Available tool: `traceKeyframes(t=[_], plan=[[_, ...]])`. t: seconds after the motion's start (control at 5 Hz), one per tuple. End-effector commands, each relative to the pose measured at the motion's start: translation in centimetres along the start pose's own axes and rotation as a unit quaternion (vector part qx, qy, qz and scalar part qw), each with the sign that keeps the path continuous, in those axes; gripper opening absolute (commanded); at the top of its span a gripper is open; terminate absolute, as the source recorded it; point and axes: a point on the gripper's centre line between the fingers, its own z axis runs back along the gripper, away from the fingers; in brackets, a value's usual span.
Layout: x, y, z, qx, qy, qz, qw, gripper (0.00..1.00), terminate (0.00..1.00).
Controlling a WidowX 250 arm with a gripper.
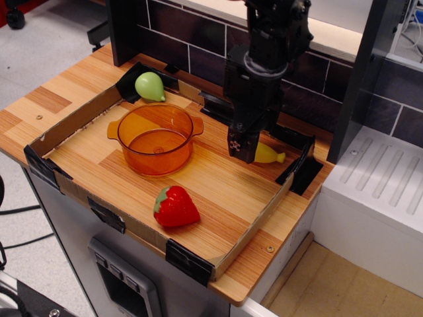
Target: Put banana in pot
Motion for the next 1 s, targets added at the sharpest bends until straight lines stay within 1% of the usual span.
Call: traceKeyframes(t=[0.0,0.2,0.4,0.6,0.8], plan=[[0.9,-1.5,-0.2,0.011,-0.005,0.006,0.9999,1.0,0.0],[0.7,-1.0,-1.0,0.025,-0.007,-0.014,0.9995,1.0,0.0],[0.6,-0.6,-0.5,0.022,0.007,-0.029,0.9993,0.0,0.0],[0.5,-0.6,0.3,0.035,0.033,-0.057,0.9972,0.0,0.0],[0.5,-0.3,1.2,0.035,0.039,-0.075,0.9958,0.0,0.0]])
